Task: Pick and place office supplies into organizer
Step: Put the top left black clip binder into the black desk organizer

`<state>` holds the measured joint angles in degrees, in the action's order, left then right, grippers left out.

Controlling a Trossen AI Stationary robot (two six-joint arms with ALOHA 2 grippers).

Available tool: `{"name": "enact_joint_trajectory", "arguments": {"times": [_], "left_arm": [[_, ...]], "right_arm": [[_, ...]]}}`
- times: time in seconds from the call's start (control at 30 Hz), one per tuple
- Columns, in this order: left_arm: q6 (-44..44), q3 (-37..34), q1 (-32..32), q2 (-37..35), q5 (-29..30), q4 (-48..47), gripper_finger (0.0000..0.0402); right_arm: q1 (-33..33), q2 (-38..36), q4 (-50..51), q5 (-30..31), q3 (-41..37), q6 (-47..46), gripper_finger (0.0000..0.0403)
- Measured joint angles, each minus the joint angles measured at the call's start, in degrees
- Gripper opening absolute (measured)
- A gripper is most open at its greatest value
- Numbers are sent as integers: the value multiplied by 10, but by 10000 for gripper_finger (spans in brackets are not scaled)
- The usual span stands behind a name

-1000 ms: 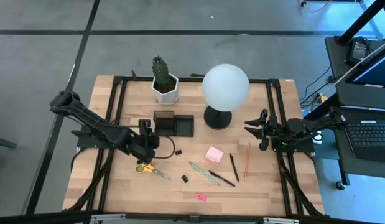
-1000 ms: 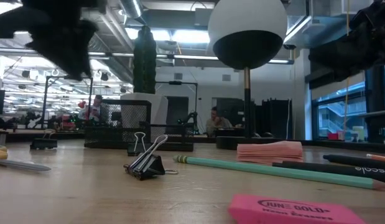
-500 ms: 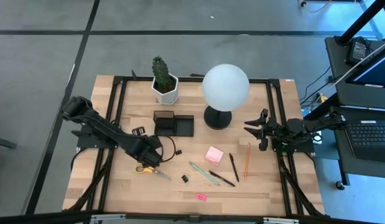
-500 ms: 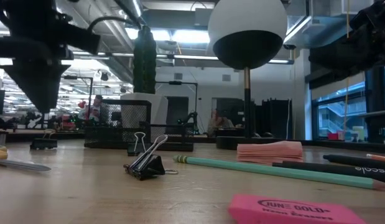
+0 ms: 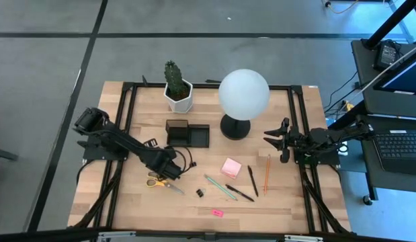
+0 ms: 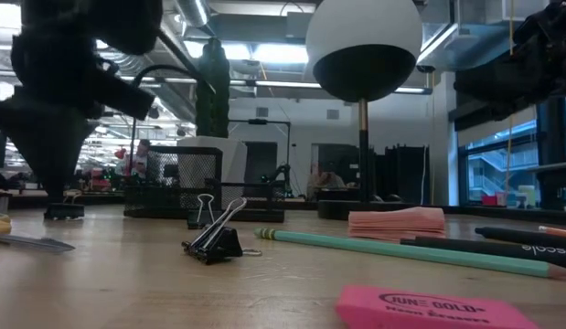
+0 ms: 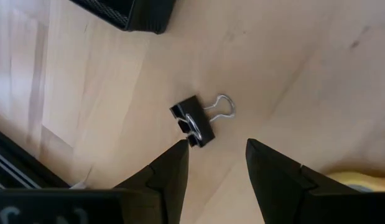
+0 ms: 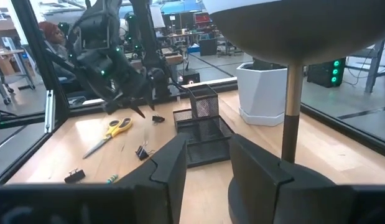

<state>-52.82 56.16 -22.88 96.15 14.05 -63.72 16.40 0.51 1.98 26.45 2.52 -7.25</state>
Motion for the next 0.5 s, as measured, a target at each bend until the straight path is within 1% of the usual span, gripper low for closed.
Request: {"name": "enact_joint_trajectory", "arguments": {"times": [0.27,0.5], "left_arm": [[-4,0,9,9,0,-4,150],[-15,0,10,9,35,-8,149]], "right_arm": [[0,0,-12,0,0,0,126],[0,0,-12,1,0,0,126]]}}
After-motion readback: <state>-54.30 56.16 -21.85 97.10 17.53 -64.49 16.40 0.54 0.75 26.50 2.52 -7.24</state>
